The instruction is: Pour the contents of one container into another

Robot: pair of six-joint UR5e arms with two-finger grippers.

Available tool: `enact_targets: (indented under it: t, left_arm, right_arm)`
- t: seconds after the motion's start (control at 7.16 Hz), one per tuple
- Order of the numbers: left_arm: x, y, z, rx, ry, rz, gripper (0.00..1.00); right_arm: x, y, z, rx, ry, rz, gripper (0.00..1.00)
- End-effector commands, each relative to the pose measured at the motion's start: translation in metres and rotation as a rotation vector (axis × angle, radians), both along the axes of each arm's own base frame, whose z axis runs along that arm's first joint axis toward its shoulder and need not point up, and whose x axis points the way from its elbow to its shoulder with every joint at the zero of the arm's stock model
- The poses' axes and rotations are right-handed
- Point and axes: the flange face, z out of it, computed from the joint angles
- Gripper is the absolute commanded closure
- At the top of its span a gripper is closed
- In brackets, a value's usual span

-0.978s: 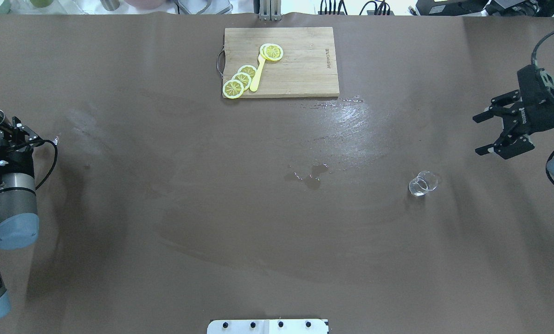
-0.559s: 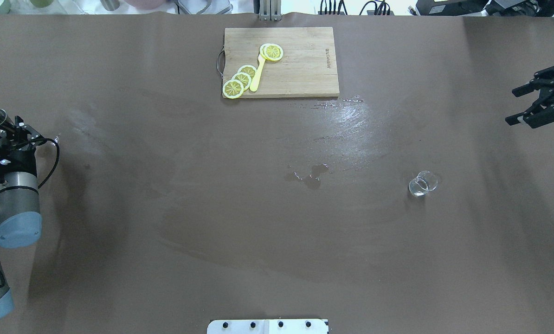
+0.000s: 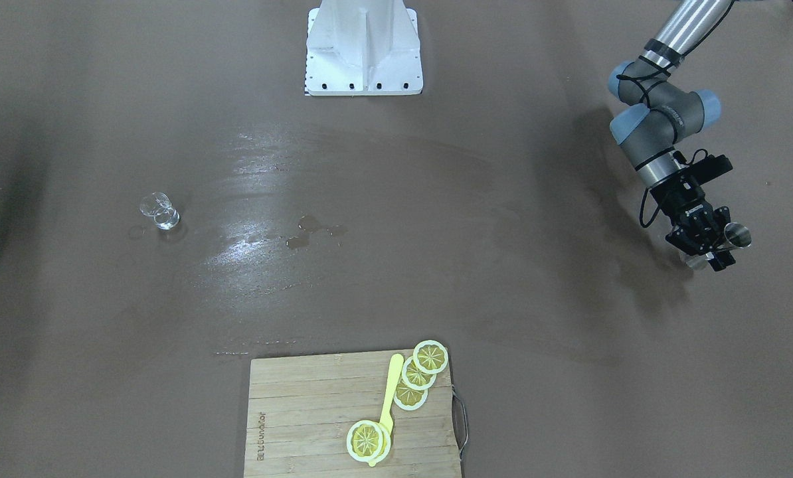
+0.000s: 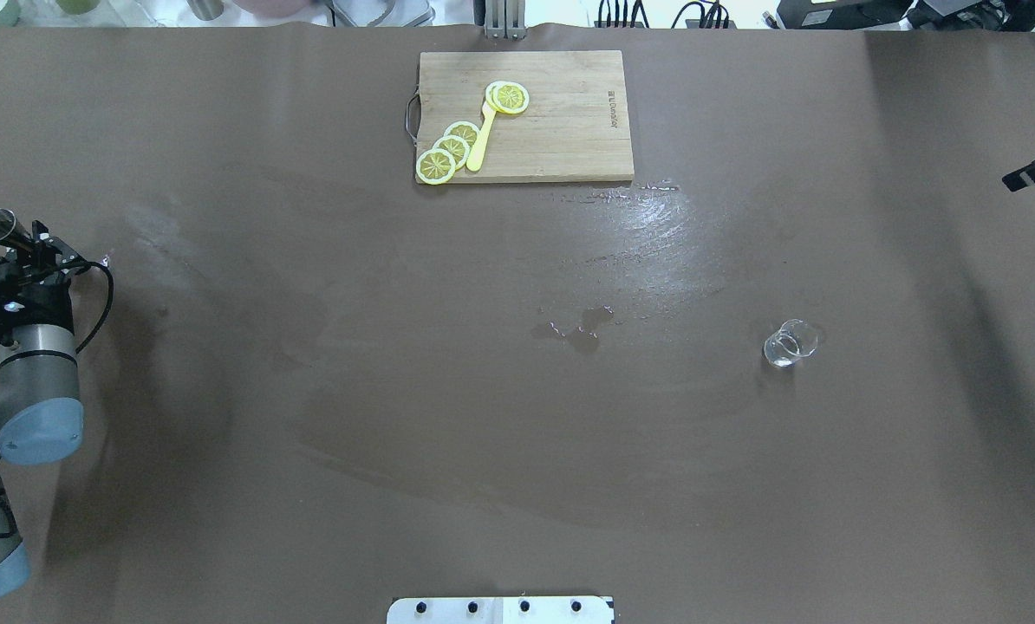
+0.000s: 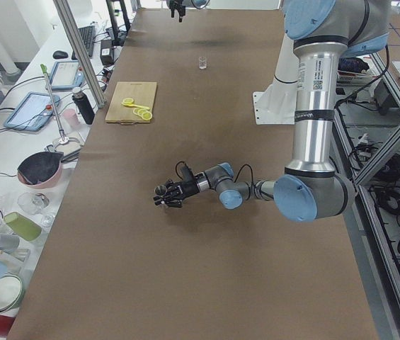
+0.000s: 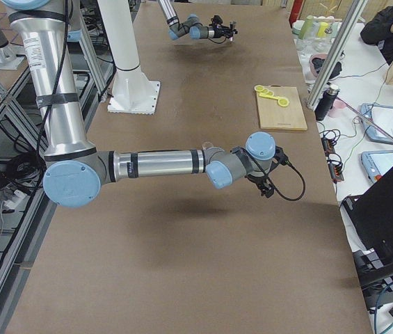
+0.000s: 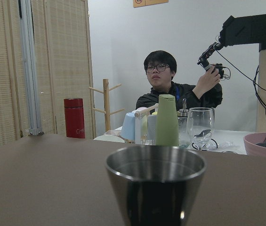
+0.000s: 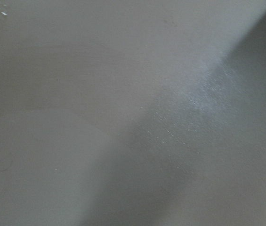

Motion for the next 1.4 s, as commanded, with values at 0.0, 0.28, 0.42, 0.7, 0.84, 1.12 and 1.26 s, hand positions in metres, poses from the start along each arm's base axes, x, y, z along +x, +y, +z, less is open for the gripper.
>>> enact_targets:
  t: [0.0, 0.28, 0.42, 0.7, 0.84, 1.12, 1.26]
  left_arm:
    - [0.004, 0.001, -0.001, 0.008, 0.021, -0.006, 0.84]
    - [0.009, 0.004, -0.007, 0.011, 0.027, 0.005, 0.01]
    - [0.009, 0.005, -0.008, 0.012, 0.03, 0.007, 0.01]
    - [0.01, 0.015, -0.024, 0.06, 0.007, -0.004, 0.01]
    - [0.006, 0.043, -0.028, 0.109, -0.021, 0.014, 0.01]
    - [-0.014, 0.085, -0.036, 0.138, -0.043, 0.069, 0.01]
    - [-0.008, 0.094, -0.045, 0.175, -0.069, 0.07, 0.01]
  right_arm:
    - [0.03, -0.001, 0.005, -0.16, 0.048, 0.059, 0.0]
    - [0.061, 0.008, 0.027, -0.288, 0.105, 0.115, 0.0]
    - [0.072, 0.013, 0.036, -0.394, 0.119, 0.129, 0.0]
    - [0.084, 0.026, 0.041, -0.54, 0.155, 0.181, 0.0]
    - [0.089, 0.046, 0.057, -0.621, 0.149, 0.243, 0.0]
    - [0.09, 0.069, 0.072, -0.654, 0.145, 0.246, 0.0]
    - [0.09, 0.067, 0.069, -0.652, 0.149, 0.251, 0.0]
